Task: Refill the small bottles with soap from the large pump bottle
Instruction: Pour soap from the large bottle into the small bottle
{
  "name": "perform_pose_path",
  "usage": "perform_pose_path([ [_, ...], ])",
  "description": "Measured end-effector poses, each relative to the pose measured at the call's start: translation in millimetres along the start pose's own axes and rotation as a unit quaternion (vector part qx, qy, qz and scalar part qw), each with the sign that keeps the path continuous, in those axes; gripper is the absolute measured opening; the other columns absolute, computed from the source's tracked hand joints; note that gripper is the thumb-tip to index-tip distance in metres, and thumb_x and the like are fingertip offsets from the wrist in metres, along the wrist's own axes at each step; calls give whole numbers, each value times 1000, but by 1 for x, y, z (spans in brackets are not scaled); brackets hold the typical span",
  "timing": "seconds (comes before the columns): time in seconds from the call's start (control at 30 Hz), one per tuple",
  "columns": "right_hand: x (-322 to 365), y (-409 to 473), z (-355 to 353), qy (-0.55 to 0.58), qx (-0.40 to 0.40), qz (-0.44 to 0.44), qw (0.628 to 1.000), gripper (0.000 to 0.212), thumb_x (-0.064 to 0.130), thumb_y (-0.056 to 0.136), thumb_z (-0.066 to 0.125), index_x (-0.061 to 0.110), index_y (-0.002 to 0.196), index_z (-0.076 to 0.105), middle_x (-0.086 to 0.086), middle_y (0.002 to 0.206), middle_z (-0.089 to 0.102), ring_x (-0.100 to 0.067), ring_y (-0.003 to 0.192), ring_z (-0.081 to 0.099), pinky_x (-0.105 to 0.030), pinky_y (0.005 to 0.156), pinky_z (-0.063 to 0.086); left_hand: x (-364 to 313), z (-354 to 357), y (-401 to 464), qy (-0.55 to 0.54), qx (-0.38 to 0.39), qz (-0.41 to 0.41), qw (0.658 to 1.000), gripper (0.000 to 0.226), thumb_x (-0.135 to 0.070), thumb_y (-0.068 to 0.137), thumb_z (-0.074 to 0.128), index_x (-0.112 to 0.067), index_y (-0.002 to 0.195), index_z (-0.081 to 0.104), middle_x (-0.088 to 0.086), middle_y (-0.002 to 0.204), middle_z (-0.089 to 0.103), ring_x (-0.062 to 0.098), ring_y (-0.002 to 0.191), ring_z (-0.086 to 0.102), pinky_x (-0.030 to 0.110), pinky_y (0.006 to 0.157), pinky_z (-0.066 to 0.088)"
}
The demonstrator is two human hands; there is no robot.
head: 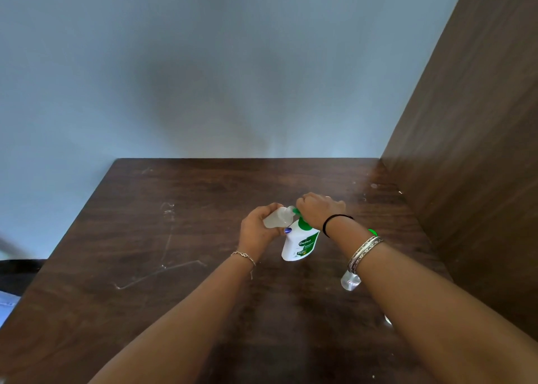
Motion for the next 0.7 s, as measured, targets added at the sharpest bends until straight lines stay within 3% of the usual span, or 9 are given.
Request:
perform_pose_path([
  [0.17, 0, 0, -4, -2, -12, -4, 1000, 34, 25, 93, 28, 17, 106, 58, -5, 115, 58, -26, 105, 54, -40, 84, 32, -1, -2, -1, 5, 0, -5, 1000, 48, -8, 66, 78, -12, 111, 63, 5, 109, 65, 13, 96, 57, 24, 86, 47],
  [0.4, 1, -4, -4, 10, -13, 5, 1000, 34, 24, 93, 28, 17, 108, 57, -5, 118, 58, -27, 108, 53, -41, 89, 34, -3, -1, 2, 14, -2, -1, 1000, 46, -7, 67, 77, -13, 110, 64, 3, 108, 65, 9, 93, 56, 7, 71, 40],
  [0.57, 2, -5, -2, 9, -8, 8, 1000, 35, 25, 94, 27, 16, 110, 56, -6, 118, 58, -27, 109, 54, -42, 91, 34, 0, 2, 0, 20, 5, -7, 1000, 46, -10, 68, 77, -13, 112, 62, 6, 111, 65, 12, 95, 57, 19, 82, 43],
  [0.7, 2, -5, -6, 2, -8, 1, 1000, 33, 26, 94, 27, 16, 106, 56, -6, 114, 59, -26, 104, 55, -42, 90, 35, -3, 0, -1, 10, 0, -8, 1000, 46, -7, 67, 77, -12, 111, 63, 5, 110, 65, 10, 93, 56, 7, 72, 41],
])
Point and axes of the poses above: each hand's wrist, its own y-axis towards the middle knuckle, its own z-axis out of the palm, x = y × z, the point moved 3 cm from there along y, towards the middle knuckle
